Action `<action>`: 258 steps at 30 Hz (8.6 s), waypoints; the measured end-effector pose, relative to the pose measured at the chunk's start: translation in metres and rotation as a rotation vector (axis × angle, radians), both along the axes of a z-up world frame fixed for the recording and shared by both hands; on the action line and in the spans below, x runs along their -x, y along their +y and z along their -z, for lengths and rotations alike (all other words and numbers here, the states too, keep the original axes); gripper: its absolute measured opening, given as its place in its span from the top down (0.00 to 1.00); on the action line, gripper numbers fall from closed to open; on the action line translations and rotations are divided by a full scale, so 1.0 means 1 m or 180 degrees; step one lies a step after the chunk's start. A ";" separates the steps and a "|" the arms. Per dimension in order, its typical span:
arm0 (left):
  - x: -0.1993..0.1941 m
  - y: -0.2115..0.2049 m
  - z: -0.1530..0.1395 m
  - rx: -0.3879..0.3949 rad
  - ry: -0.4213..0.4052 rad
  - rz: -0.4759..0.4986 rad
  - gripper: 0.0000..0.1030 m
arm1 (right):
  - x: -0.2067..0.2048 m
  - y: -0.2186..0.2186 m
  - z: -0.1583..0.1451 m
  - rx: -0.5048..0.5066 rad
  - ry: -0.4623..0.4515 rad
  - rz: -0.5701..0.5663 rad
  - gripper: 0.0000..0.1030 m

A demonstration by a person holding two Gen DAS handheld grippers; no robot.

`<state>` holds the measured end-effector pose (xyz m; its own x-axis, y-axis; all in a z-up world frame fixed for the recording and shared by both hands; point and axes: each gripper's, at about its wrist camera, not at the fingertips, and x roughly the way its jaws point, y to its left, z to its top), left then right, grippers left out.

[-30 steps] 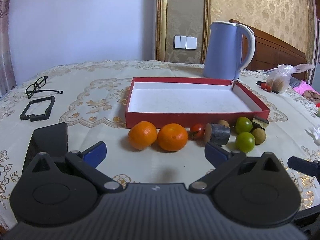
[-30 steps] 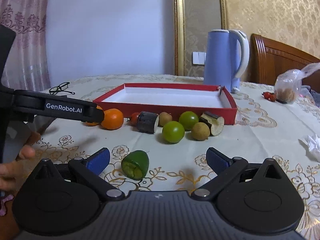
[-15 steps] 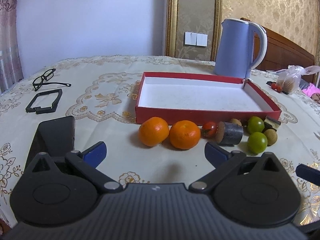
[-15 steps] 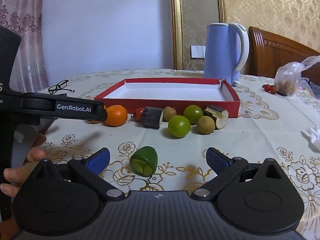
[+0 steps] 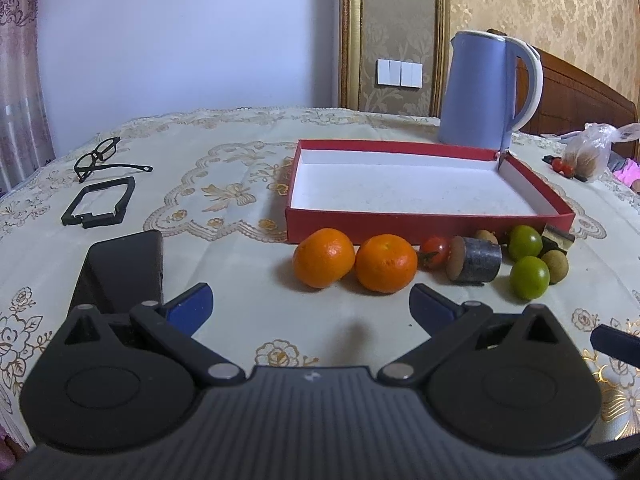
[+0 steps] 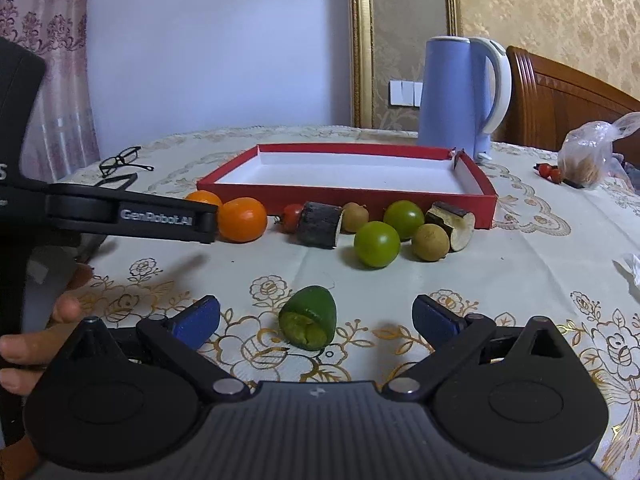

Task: Organize fruits
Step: 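Move the right gripper toward the cut green lime on the table, then close the right gripper on the cut green lime and lift it, then carry the lime into the red box and open the right gripper, then grasp a mandarin orange with the left gripper and drop it in the box, then grasp a round green lime with the right gripper and place it in the box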

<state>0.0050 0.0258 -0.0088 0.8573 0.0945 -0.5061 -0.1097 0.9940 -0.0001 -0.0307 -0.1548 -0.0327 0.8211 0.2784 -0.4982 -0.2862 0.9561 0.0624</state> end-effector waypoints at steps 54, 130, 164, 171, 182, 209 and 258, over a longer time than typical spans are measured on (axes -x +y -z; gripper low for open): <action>0.005 -0.008 -0.001 -0.0076 -0.0023 0.0110 0.00 | -0.043 -0.035 -0.013 0.0025 -0.0018 0.0301 0.71; -0.043 0.019 0.004 -0.0620 0.0087 0.0506 0.12 | -0.191 -0.058 -0.053 -0.0048 -0.0106 0.0367 0.71; -0.072 0.028 0.012 -0.0213 0.0324 0.0621 0.68 | -0.070 -0.091 -0.032 -0.0830 -0.0300 0.0566 0.18; -0.061 0.026 -0.012 -0.0264 0.0115 0.0580 0.68 | -0.069 -0.085 -0.025 -0.0662 -0.0227 0.0513 0.18; -0.136 0.002 -0.049 -0.0214 0.0118 0.0597 0.67 | -0.055 -0.075 -0.030 -0.0440 -0.0372 0.0413 0.18; -0.126 -0.005 -0.039 0.0038 0.0021 0.0134 0.05 | -0.043 -0.074 -0.018 -0.0092 -0.0422 0.0272 0.18; -0.033 -0.003 -0.015 -0.0111 -0.0237 -0.0065 0.00 | -0.084 -0.035 -0.037 0.0204 -0.0285 -0.0203 0.68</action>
